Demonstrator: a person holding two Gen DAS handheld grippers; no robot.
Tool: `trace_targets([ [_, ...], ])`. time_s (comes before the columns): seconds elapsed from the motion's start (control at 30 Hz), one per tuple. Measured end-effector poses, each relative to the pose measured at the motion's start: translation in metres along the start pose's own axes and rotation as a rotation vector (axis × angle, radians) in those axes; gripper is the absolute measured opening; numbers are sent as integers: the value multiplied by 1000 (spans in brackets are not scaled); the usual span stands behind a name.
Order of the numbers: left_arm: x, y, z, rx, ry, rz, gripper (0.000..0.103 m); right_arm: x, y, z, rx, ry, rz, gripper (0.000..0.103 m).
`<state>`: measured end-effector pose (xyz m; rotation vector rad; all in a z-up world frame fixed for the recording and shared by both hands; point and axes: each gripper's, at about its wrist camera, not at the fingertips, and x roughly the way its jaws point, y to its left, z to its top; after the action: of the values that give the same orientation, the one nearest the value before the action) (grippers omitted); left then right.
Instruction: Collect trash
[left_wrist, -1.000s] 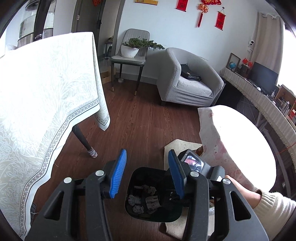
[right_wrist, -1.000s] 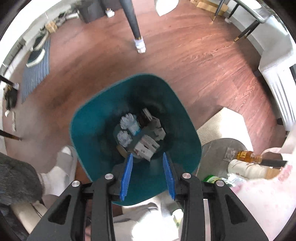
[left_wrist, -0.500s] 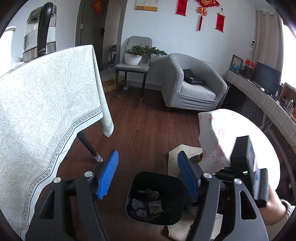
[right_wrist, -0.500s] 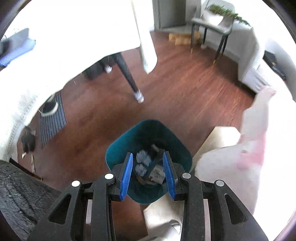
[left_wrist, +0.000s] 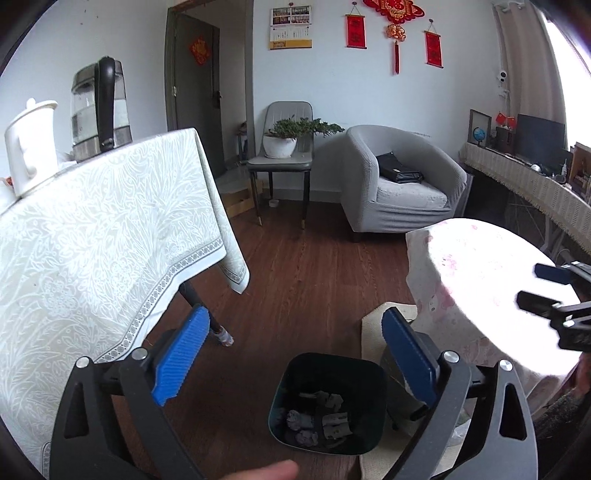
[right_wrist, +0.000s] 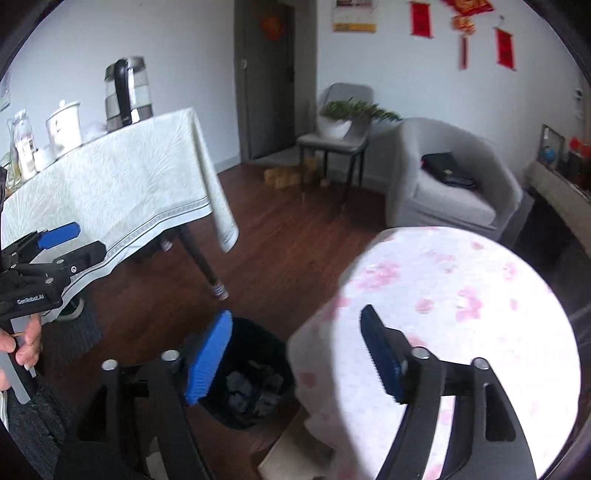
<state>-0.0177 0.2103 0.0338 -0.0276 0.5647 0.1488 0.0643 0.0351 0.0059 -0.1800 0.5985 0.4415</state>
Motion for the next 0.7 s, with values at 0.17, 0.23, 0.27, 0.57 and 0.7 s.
trace_targets([
  [0.17,-4,-10,-4,-13,-13,-20,98,-32,-48,-24,92,-44,-105,92],
  [0.23,-6,-14,-5,-21,-26,-26,99,-45,-60,-31,124,-67,-117,94],
  [0.27,-7,-15,-5,-23,-30,-25,99,-52,-65,-34,130,-78,-123,95],
  [0.57,-19,-33,-19,-21,-52,-15,99,-78,-79,-61,133,-108,-141,98],
  [0.7,-21,-39,-24,-4,-50,-20,99,-77,-76,-71,134,-118,-100,99],
])
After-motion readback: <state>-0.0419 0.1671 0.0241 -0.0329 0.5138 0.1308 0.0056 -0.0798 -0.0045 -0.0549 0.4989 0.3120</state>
